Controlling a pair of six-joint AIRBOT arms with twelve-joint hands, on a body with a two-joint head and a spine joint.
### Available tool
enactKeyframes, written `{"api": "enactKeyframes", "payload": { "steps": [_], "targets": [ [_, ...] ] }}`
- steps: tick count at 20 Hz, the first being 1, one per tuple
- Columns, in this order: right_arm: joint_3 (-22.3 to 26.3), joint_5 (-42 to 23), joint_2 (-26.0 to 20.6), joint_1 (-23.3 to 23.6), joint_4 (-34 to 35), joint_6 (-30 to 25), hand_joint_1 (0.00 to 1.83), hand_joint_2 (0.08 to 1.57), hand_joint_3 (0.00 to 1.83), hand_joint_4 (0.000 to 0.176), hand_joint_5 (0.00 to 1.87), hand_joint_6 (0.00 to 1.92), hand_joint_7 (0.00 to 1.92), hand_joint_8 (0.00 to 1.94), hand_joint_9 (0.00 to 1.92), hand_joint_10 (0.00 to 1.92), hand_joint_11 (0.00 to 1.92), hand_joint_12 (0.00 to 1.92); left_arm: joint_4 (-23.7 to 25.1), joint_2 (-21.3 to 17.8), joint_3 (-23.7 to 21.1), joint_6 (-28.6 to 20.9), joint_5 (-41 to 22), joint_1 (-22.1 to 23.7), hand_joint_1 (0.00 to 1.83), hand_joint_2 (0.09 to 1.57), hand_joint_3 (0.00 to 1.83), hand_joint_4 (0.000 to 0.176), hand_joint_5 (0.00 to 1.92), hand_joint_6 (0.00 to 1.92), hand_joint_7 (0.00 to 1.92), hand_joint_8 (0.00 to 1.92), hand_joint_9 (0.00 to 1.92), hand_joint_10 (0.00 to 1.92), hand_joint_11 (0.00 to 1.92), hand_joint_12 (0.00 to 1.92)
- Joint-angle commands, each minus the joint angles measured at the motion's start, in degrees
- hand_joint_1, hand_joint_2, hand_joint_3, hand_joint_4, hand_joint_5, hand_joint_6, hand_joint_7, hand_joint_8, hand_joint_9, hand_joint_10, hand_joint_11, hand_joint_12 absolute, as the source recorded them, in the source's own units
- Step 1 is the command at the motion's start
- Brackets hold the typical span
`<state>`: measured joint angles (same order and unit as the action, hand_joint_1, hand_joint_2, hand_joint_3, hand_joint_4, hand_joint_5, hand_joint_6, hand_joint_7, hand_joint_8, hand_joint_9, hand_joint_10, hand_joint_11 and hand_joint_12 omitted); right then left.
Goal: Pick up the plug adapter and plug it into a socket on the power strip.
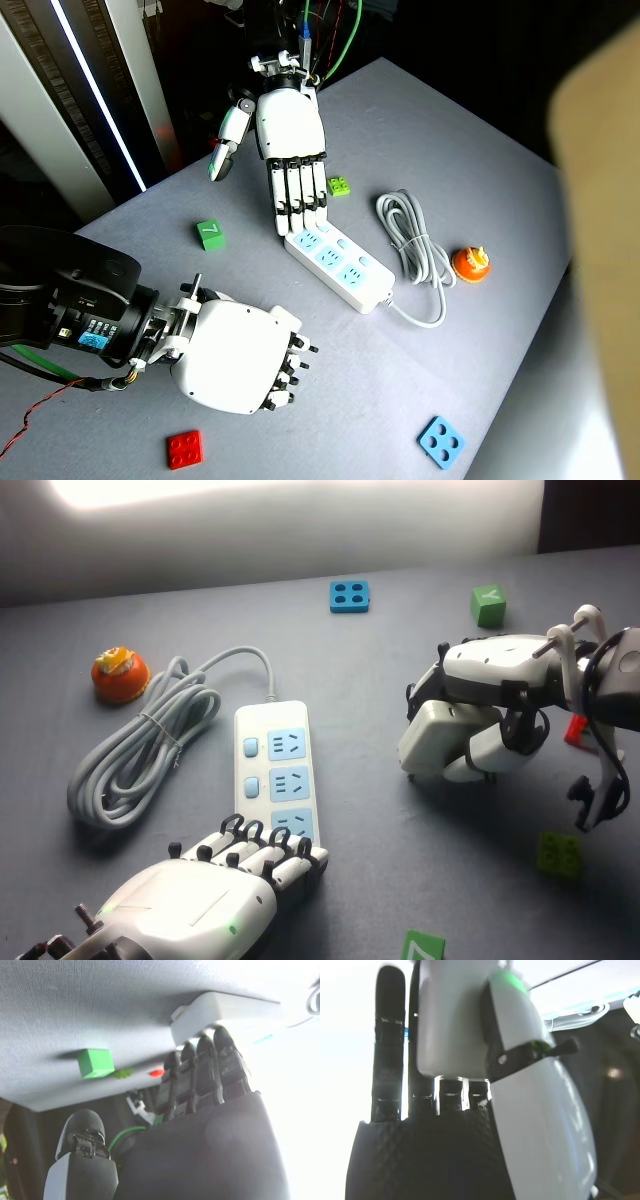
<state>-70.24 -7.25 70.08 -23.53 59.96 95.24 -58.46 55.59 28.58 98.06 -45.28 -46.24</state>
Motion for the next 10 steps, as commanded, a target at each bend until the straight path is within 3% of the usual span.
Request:
{"api": "enactKeyframes", "payload": {
  "steps": [1,2,4,5,6,7,8,9,10],
  "targets": [
    [-0.2,-2.8,-0.3,0.3,-0.2,-0.1,1.24,1.15,0.0,0.0,0.86,1.02,0.98,1.17,0.92,1.01,0.89,1.23,-0.4,0.7,0.2,-0.9,1.8,-0.3,0.0,1.14,0.0,0.0,0.13,0.0,0.12,0.0,0.1,0.01,0.0,0.38],
    [-0.2,-2.3,-0.4,0.7,-0.2,0.0,1.36,1.16,0.0,0.0,0.82,1.02,0.92,1.16,0.84,1.36,0.83,1.31,-0.4,0.7,0.3,-0.9,1.8,-0.3,0.0,1.15,0.01,0.0,0.14,0.0,0.12,0.01,0.11,0.01,0.0,0.39],
    [-0.2,-2.1,-0.5,1.2,-0.2,0.0,1.36,1.16,0.0,0.0,0.83,1.01,0.9,1.18,0.84,1.37,0.83,1.32,-0.4,0.7,0.3,-1.0,1.7,-0.3,0.0,1.15,0.01,0.0,0.14,0.0,0.13,0.01,0.11,0.01,0.0,0.39],
    [-0.1,-1.9,-0.7,1.6,-0.2,0.0,1.26,1.15,0.0,0.0,0.88,0.97,0.96,1.2,0.87,1.15,0.84,1.31,-0.4,0.7,0.3,-1.0,1.5,-0.3,0.0,1.15,0.0,0.0,0.15,0.01,0.14,0.01,0.13,0.01,0.0,0.42],
    [-0.1,-1.7,-0.9,2.2,-0.2,0.4,1.24,1.15,0.0,0.0,0.88,0.97,0.97,1.21,0.9,1.06,0.86,1.28,-0.4,0.8,0.3,-1.0,1.5,-0.3,0.0,1.15,0.0,0.0,0.15,0.0,0.15,0.01,0.13,0.01,0.0,0.44],
    [0.0,-1.3,-1.2,2.9,-0.2,1.3,1.24,1.15,0.0,0.0,0.88,0.97,0.97,1.21,0.9,1.04,0.86,1.28,-0.4,0.8,0.3,-1.1,1.5,-0.3,0.0,1.15,0.0,0.0,0.14,0.0,0.14,0.0,0.12,0.0,0.0,0.41],
    [0.1,-1.0,-1.6,3.6,-0.2,2.1,1.35,1.13,0.0,0.0,0.89,0.91,0.97,1.12,0.91,1.26,0.86,1.28,-0.4,0.7,0.3,-1.1,1.5,-0.1,0.0,1.15,0.0,0.0,0.15,0.0,0.15,0.0,0.13,0.0,0.0,0.44],
    [0.3,-1.1,-2.1,4.6,-0.2,2.3,1.37,1.13,0.0,0.0,0.88,0.91,0.96,1.11,0.91,1.31,0.85,1.28,-0.4,0.6,0.3,-1.1,1.7,0.0,0.0,1.15,0.0,0.0,0.15,0.0,0.14,0.0,0.13,0.0,0.0,0.44],
    [0.3,-0.9,-2.4,5.6,-0.2,3.5,1.26,1.14,0.0,0.0,0.87,0.99,0.98,1.17,0.9,1.12,0.86,1.27,-0.4,0.5,0.4,-1.1,1.8,0.0,0.0,1.15,0.0,0.0,0.17,0.01,0.16,0.01,0.15,0.01,0.0,0.47]
  ]
}}
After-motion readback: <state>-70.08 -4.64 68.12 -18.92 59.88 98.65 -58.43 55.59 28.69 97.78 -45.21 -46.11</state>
